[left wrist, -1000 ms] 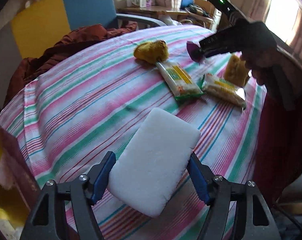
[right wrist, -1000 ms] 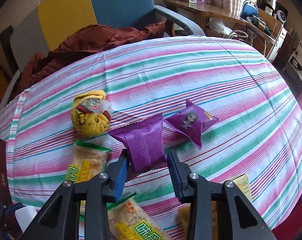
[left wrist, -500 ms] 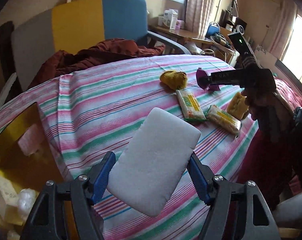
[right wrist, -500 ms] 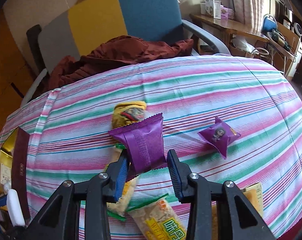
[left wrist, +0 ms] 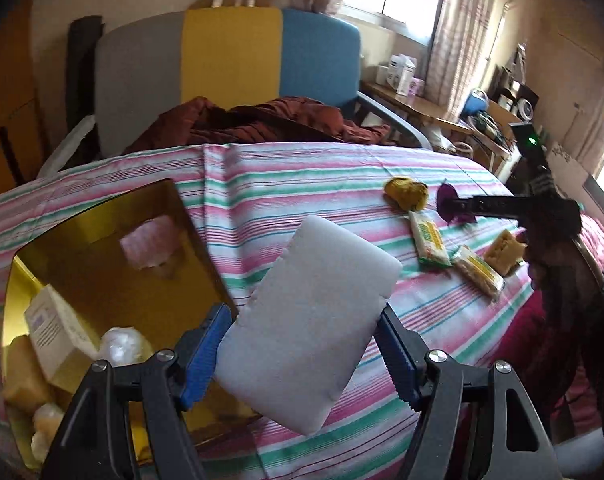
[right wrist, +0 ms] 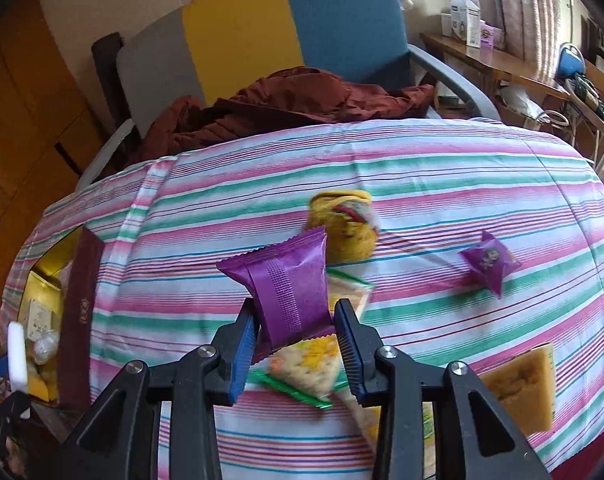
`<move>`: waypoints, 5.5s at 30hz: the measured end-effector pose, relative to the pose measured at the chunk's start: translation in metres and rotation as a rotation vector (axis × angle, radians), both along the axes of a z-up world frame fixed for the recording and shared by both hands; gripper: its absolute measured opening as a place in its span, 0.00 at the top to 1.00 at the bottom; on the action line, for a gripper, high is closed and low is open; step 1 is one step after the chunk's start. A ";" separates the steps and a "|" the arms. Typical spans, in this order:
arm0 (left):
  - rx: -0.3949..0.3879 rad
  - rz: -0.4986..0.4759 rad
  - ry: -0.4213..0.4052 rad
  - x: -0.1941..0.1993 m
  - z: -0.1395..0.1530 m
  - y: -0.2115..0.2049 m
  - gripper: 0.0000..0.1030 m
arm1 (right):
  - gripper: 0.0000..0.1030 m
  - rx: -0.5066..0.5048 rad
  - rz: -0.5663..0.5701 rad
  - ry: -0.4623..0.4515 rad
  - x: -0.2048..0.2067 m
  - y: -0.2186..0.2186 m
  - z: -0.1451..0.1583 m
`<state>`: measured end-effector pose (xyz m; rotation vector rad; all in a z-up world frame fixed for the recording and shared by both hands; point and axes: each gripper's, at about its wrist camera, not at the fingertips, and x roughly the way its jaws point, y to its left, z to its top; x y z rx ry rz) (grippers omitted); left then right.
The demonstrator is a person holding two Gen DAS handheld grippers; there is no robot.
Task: Organize objects
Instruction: 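Carry the pad and pouch over the gold box and open both tools, then move both tools back to the remaining items, then grasp the yellow knit pouch with the left tool while the right tool approaches the sponge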
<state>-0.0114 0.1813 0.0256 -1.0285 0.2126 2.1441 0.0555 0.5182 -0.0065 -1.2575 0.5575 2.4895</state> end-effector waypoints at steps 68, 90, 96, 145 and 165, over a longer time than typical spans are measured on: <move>0.063 0.532 0.068 -0.048 0.010 -0.165 0.02 | 0.46 0.073 0.404 0.040 -0.090 -0.274 0.013; 0.024 0.309 0.054 -0.012 0.006 -0.087 0.02 | 0.45 0.103 0.110 -0.029 -0.029 -0.155 -0.001; 0.013 0.233 0.051 -0.006 0.006 -0.059 0.02 | 0.45 0.074 0.002 -0.050 -0.009 -0.102 0.000; 0.019 -0.099 -0.229 -0.065 -0.018 0.217 0.02 | 0.32 -0.186 -0.601 0.137 0.096 0.128 -0.008; -0.120 -0.125 -0.343 -0.114 -0.089 0.359 0.09 | 0.32 -0.217 -0.595 0.163 0.096 0.130 -0.010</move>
